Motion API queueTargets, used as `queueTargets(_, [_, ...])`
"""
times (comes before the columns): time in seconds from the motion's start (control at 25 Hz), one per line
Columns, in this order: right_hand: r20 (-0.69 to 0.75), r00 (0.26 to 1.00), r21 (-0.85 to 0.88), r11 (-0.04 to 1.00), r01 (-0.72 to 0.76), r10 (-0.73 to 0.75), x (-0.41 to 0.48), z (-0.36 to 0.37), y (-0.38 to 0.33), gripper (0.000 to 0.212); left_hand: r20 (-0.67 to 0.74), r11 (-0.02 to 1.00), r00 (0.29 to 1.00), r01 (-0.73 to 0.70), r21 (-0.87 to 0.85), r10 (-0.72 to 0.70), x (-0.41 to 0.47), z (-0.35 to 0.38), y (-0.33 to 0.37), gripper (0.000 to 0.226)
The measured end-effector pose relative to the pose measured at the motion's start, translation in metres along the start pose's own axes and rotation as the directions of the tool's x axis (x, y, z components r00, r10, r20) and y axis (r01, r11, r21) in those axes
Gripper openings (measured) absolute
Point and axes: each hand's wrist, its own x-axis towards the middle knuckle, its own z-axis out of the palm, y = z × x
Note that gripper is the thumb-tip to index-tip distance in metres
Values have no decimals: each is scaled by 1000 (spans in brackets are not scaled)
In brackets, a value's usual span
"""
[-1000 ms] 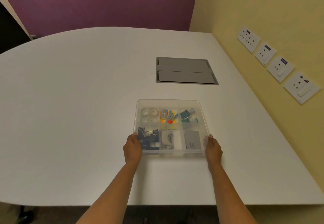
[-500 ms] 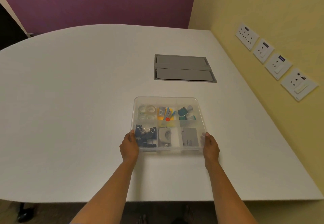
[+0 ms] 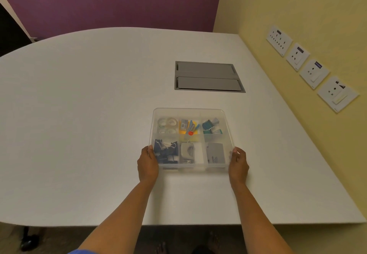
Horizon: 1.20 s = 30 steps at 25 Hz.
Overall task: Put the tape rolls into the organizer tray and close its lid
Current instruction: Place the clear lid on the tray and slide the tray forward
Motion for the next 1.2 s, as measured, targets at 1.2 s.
queueTargets(1.2, [-15, 924, 157, 914, -375, 382, -15, -17, -15, 25, -97, 904, 903, 405, -139, -419, -19, -16, 6, 32])
